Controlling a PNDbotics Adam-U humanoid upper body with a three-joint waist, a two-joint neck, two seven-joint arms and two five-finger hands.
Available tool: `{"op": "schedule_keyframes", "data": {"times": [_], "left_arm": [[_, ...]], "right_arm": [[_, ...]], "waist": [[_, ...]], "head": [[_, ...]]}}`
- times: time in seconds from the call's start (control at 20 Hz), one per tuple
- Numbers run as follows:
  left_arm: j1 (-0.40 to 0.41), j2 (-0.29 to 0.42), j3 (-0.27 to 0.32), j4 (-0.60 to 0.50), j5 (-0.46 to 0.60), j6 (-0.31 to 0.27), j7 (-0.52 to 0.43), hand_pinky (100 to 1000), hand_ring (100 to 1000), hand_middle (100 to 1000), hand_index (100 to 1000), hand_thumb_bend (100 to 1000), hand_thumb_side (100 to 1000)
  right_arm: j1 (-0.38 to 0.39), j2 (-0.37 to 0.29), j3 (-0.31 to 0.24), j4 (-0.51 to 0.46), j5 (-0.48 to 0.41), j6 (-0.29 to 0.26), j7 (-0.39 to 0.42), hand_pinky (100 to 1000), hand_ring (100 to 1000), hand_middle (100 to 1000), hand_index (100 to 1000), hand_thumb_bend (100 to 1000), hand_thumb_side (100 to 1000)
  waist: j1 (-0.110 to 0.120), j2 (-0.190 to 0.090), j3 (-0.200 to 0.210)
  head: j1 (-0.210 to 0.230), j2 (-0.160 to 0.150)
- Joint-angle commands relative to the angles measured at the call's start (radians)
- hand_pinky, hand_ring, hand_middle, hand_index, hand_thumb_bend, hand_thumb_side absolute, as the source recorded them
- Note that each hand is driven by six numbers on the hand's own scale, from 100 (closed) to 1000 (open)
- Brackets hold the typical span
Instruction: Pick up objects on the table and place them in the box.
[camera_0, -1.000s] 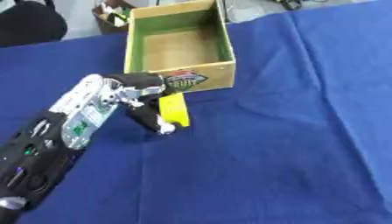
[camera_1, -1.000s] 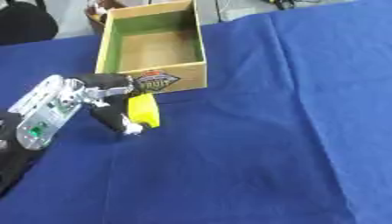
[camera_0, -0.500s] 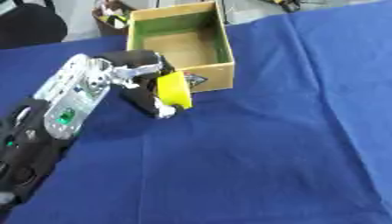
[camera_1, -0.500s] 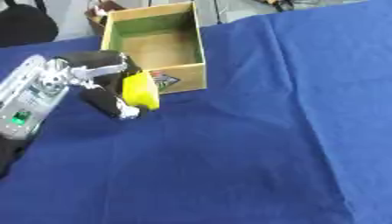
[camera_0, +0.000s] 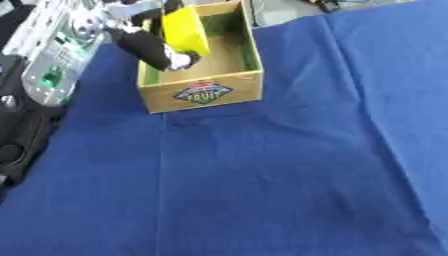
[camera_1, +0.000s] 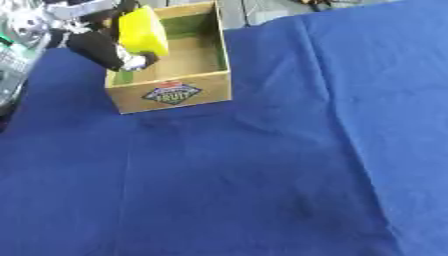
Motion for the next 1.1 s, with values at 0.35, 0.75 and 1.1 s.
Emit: {"op": "schedule_keyframes", "data": {"times": [0.35, 0.75, 1.1], "left_arm": [[-0.106, -0.043, 0.064, 0.288, -0.221, -0.007, 0.308, 154, 455, 448, 425, 100, 245], [-0.129, -0.087, 0.077, 0.445, -0.337, -0.064, 0.379, 237, 507, 491, 539, 100, 248], [-0.131, -0.096, 0.072, 0.492, -0.403, -0.124, 0.217, 599, 793, 790, 917, 100, 602]], "right_arm": [[-0.026, -0.026, 0.008, -0.019, -0.009, -0.022, 0.009, 640, 668, 535, 828, 100, 668], [-0.031, -0.019, 0.012, -0.019, -0.003, -0.021, 0.013, 640, 668, 533, 829, 100, 673], [-0.032, -0.017, 0.01, -0.019, -0.006, -0.02, 0.009, 640, 668, 534, 828, 100, 674]], "waist": [[0.001, 0.013, -0.056], [0.003, 0.032, -0.079], [0.004, 0.027, -0.083]], "head": [[0.057, -0.027], [0.07, -0.042], [0.072, -0.038]]}}
